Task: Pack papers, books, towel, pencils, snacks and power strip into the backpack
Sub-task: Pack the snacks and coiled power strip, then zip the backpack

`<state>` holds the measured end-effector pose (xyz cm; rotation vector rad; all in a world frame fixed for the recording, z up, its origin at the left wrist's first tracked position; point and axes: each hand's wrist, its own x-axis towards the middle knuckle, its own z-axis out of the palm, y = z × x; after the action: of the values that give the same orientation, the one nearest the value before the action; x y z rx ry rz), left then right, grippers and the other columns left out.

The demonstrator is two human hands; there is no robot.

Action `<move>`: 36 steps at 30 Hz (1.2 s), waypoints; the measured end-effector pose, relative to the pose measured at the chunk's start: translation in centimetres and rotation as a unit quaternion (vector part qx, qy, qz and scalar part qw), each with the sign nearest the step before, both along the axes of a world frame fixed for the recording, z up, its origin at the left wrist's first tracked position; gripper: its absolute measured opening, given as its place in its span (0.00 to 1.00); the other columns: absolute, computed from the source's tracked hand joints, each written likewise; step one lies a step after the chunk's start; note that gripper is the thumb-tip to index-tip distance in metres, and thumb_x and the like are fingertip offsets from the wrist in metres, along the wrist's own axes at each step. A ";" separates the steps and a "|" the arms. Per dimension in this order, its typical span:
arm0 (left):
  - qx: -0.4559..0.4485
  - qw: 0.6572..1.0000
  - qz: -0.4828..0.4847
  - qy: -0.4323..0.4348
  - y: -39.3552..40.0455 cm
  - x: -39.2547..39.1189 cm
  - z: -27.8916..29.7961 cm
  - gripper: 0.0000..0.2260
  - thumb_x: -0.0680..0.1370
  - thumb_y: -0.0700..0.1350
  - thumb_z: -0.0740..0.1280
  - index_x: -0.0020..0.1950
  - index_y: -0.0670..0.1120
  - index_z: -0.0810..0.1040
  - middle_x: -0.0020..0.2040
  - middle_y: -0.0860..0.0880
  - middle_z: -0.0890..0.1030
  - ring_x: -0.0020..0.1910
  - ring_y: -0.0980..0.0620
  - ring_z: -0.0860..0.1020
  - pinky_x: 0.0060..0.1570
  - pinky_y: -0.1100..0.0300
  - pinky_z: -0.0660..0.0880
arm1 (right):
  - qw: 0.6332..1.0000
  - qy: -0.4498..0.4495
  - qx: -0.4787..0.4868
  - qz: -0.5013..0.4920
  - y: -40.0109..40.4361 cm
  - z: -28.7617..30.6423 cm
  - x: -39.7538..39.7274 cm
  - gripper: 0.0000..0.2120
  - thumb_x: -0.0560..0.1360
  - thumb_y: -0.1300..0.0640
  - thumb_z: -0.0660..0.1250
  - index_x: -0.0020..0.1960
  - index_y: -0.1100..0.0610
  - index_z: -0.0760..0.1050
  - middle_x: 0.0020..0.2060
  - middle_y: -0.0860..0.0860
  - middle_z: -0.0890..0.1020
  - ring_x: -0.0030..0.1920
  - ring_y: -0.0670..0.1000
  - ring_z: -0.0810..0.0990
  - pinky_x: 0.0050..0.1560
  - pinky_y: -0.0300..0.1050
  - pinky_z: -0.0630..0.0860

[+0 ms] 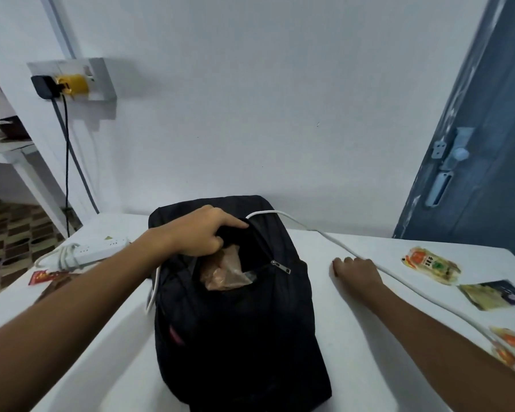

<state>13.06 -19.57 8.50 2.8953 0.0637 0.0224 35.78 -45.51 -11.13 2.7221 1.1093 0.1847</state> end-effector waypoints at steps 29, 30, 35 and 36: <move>-0.062 0.998 0.000 0.005 0.9 -0.4 2.9 0.30 0.69 0.28 0.60 0.68 0.48 0.75 0.65 0.52 0.77 0.64 0.57 0.74 0.65 0.60 0.69 | 0.947 -0.114 0.183 0.238 13.4 12.8 -16.7 0.08 0.54 0.63 0.73 0.31 0.57 0.76 0.30 0.54 0.77 0.18 0.52 0.72 0.18 0.37 0.60; -0.057 0.998 -0.002 0.001 0.9 -0.4 2.8 0.30 0.68 0.28 0.60 0.68 0.48 0.75 0.65 0.52 0.77 0.64 0.57 0.74 0.64 0.62 0.68 | 0.951 -0.105 0.175 0.232 14.3 13.1 -16.3 0.01 0.59 0.61 0.68 0.29 0.56 0.77 0.28 0.53 0.76 0.17 0.52 0.72 0.18 0.36 0.60; -0.041 0.999 -0.008 0.019 0.3 -1.0 2.5 0.31 0.68 0.28 0.59 0.68 0.49 0.74 0.66 0.54 0.76 0.65 0.58 0.73 0.62 0.67 0.67 | 0.980 0.014 0.122 0.158 15.9 12.5 -15.2 0.15 0.78 0.65 0.53 0.57 0.64 0.76 0.52 0.61 0.79 0.49 0.61 0.82 0.43 0.48 0.76; -0.038 0.999 -0.010 0.021 0.3 -1.0 2.3 0.31 0.68 0.29 0.59 0.68 0.49 0.74 0.66 0.54 0.76 0.64 0.59 0.72 0.61 0.70 0.66 | 0.980 0.065 0.115 0.146 16.0 12.3 -15.0 0.15 0.79 0.65 0.53 0.61 0.64 0.73 0.57 0.61 0.77 0.55 0.61 0.79 0.50 0.50 0.75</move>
<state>12.02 -19.30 10.80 2.8201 0.0415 -0.0426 20.75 -29.51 1.12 2.7870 1.6183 0.1905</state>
